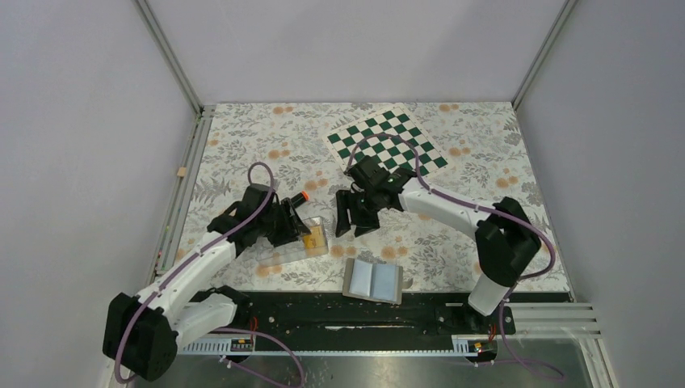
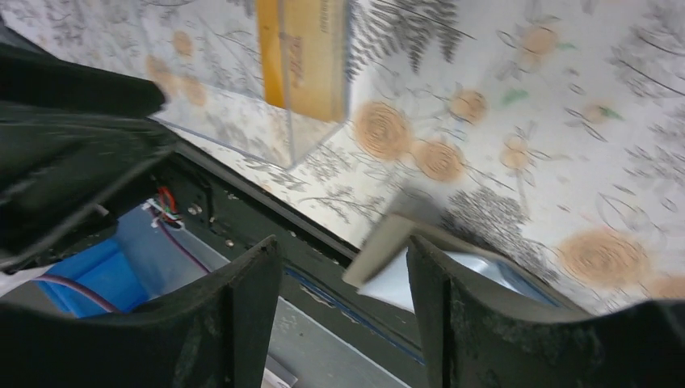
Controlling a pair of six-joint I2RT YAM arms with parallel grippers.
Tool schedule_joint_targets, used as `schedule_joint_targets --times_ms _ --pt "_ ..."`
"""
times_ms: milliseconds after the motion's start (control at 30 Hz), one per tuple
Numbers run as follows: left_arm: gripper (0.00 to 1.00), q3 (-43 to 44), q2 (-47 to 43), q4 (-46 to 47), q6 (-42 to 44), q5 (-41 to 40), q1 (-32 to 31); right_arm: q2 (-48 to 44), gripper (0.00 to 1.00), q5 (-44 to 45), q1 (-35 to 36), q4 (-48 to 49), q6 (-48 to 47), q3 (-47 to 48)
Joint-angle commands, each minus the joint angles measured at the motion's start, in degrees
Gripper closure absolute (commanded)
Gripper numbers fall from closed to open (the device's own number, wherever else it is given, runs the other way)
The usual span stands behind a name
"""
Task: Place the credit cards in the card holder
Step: Pick up the credit card from the storage box.
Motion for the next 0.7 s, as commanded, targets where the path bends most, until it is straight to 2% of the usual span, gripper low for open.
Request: schedule_joint_targets --times_ms 0,267,467,667 --pt "0.55 2.17 5.30 -7.04 4.78 -3.09 0.67 4.68 0.37 -5.54 1.84 4.90 2.09 4.35" --pt "0.61 1.04 14.04 -1.24 4.22 -3.90 0.45 11.69 0.46 -8.05 3.89 10.93 4.71 5.51" --pt "0.63 0.91 17.99 0.21 4.02 -7.19 0.10 15.02 0.67 -9.86 4.23 12.55 5.45 6.34" --pt "0.66 1.45 22.47 2.35 3.47 -8.92 -1.61 15.05 0.78 -11.04 4.31 13.64 6.07 6.08"
